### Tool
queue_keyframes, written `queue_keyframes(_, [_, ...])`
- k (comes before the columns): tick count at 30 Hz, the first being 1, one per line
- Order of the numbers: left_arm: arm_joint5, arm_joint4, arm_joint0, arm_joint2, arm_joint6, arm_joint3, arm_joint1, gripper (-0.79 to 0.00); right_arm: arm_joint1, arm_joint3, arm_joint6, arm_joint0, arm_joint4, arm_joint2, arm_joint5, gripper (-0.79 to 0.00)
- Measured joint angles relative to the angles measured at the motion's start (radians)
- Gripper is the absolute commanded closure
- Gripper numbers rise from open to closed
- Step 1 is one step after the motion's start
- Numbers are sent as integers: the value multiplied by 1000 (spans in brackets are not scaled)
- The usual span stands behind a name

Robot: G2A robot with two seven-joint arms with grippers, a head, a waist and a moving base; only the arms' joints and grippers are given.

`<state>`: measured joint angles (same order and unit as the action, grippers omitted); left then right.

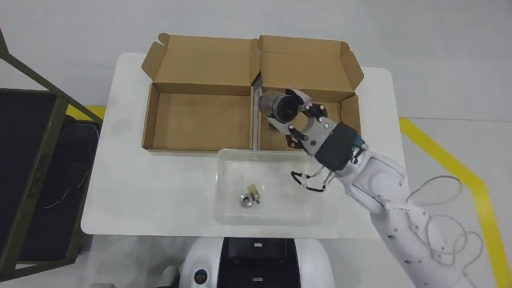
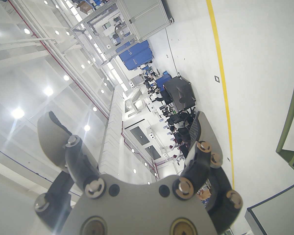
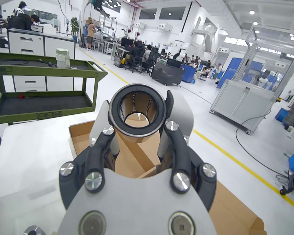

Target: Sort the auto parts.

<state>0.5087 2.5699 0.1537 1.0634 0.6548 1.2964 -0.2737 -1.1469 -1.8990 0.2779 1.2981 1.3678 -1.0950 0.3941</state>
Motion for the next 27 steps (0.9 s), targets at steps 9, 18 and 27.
queue_keyframes(9, [0,0,0,0,0,0,0,-785,7,73,-73,55,-16,-49,4,0])
queue_keyframes(18, [0,0,0,0,0,0,0,-785,14,152,-133,95,-20,-99,-3,0])
queue_keyframes(27, [0,0,0,0,0,0,0,-785,10,265,-198,73,-29,-93,1,0])
